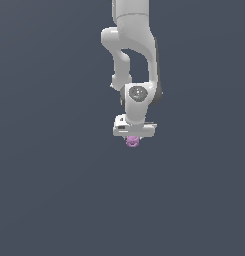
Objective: Pick up the object and move it to a goal position.
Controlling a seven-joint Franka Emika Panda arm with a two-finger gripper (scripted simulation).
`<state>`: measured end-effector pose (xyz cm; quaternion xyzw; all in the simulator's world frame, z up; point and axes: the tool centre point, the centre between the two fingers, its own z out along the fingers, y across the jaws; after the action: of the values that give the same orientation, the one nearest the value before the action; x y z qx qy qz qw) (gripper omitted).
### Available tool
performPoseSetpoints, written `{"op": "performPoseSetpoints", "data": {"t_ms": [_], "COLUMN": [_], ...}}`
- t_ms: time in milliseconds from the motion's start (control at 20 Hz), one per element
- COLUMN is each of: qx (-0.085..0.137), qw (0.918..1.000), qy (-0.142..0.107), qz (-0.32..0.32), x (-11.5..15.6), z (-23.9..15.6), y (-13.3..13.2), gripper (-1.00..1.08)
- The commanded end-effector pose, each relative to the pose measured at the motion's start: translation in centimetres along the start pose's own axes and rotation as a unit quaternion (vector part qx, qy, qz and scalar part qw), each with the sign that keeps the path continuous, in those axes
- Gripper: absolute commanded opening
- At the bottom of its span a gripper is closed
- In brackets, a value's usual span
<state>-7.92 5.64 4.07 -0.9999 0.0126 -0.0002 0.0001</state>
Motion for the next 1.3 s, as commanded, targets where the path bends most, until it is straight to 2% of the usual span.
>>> {"op": "performPoseSetpoints", "data": {"t_ms": [0,550,1250], "qx": [0.000,0.000,0.000], "qw": [1.0000,1.0000,1.0000], "qy": [0.000,0.000,0.000], "qz": [0.000,0.000,0.000], "x": [0.1,2.3,9.1], "z": [-0.1,-3.7,-14.3], "y": [0.0,-0.4,-1.4], "gripper": [-1.00,-1.00,-1.00]}}
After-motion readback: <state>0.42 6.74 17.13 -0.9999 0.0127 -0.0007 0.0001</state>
